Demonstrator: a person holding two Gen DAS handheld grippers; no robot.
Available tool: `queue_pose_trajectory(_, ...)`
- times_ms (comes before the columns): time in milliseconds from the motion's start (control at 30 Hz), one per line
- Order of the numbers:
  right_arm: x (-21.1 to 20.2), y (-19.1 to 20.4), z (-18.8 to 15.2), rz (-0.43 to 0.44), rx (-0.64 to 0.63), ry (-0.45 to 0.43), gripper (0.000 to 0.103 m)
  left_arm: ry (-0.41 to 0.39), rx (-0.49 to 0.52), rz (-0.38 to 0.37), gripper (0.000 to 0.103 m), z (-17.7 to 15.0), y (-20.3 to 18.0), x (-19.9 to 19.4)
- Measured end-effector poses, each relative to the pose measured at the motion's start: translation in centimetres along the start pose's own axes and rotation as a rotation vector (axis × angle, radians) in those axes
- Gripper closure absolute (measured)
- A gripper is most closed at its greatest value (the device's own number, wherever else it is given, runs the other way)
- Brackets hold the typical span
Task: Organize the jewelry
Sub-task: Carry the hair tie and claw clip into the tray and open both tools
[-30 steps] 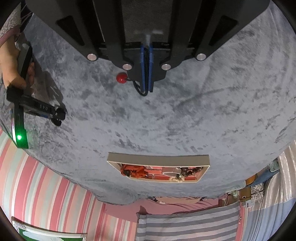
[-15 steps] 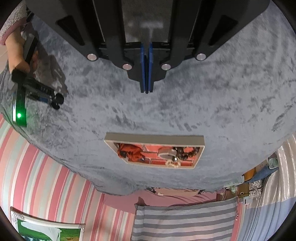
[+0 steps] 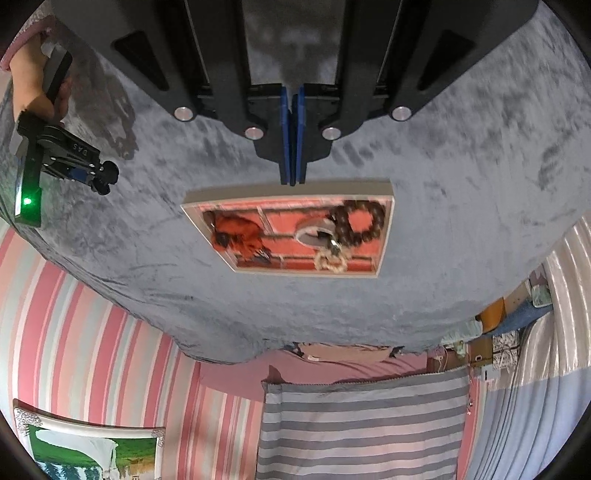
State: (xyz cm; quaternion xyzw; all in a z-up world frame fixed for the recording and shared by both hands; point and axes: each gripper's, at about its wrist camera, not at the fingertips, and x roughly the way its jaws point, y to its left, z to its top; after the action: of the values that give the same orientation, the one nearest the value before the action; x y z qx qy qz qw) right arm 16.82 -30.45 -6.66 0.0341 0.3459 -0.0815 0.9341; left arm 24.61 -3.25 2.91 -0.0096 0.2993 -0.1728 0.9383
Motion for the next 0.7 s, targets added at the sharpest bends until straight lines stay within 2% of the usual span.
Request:
queue_pose_trajectory(367,4.9,6.8,6.3,0.065,-0.033,-0.046,0.055,-0.017,0.007,0.049,0.100,4.6,2.6,7.2)
queue_pose_trajectory(700,12.1,11.1,7.4,0.053,-0.053,-0.022,0.055,0.031,-0.002,0.042,0.100,5.3,4.1,15.6)
